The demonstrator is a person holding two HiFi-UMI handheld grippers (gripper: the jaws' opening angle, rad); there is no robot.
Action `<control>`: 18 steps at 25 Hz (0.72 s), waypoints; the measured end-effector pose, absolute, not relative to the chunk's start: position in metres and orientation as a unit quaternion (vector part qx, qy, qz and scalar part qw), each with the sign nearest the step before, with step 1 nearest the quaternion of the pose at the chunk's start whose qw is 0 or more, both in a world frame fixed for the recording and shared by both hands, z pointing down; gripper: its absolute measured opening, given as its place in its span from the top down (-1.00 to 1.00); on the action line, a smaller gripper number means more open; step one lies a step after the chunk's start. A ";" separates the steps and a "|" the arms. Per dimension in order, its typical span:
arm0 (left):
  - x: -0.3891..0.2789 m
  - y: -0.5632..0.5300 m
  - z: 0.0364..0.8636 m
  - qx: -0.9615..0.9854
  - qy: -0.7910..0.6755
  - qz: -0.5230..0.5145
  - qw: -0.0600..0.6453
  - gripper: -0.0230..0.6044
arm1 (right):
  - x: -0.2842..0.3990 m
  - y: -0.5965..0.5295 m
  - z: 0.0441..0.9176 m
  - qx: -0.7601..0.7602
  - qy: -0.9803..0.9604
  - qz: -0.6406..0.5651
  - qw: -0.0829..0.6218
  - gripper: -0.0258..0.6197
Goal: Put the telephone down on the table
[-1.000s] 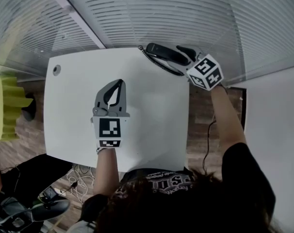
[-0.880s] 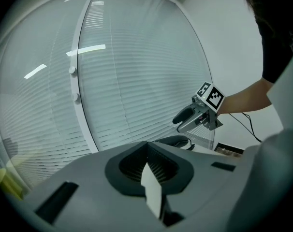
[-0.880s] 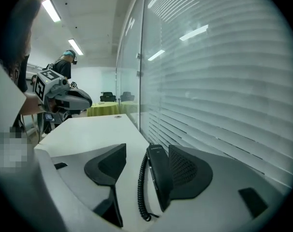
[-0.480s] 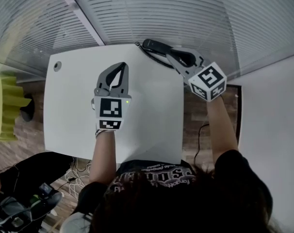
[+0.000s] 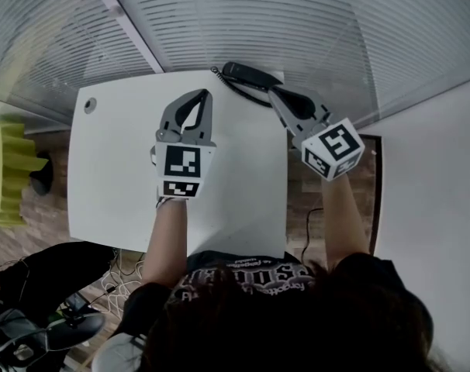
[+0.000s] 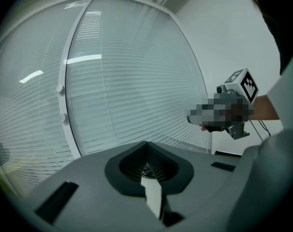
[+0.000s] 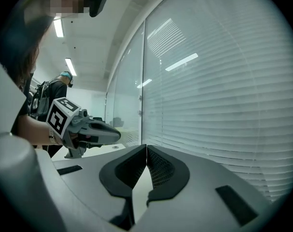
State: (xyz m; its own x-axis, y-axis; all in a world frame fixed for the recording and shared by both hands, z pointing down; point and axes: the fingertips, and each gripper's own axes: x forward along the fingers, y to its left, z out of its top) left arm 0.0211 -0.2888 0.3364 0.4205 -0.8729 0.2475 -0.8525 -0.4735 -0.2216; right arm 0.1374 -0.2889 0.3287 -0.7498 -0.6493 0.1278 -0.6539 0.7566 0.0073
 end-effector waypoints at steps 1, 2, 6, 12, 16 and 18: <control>0.023 -0.288 0.335 -0.842 0.513 -0.163 0.032 0.92 | 0.140 -0.286 0.330 0.356 -0.932 0.023 0.057 0.83; 0.025 -0.288 0.333 -0.842 0.514 -0.160 0.032 0.92 | 0.142 -0.284 0.332 0.363 -0.930 0.027 0.054 0.83; 0.035 -0.281 0.330 -0.845 0.512 -0.153 0.032 0.92 | 0.149 -0.273 0.339 0.382 -0.922 0.037 0.053 0.83; 0.039 -0.275 0.326 -0.847 0.508 -0.153 0.031 0.92 | 0.152 -0.264 0.337 0.393 -0.917 0.041 0.049 0.83; 0.034 -0.284 0.332 -0.845 0.511 -0.154 0.031 0.92 | 0.149 -0.275 0.340 0.397 -0.916 0.040 0.045 0.83; 0.035 -0.283 0.333 -0.845 0.511 -0.154 0.031 0.92 | 0.150 -0.275 0.341 0.402 -0.914 0.040 0.042 0.83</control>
State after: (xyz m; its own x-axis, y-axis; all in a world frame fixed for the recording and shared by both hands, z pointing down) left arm 0.0350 -0.2833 0.3335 0.4310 -0.8728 0.2289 -0.8534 -0.4767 -0.2109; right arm 0.1499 -0.2752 0.3409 -0.6740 -0.7308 0.1077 -0.7374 0.6744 -0.0389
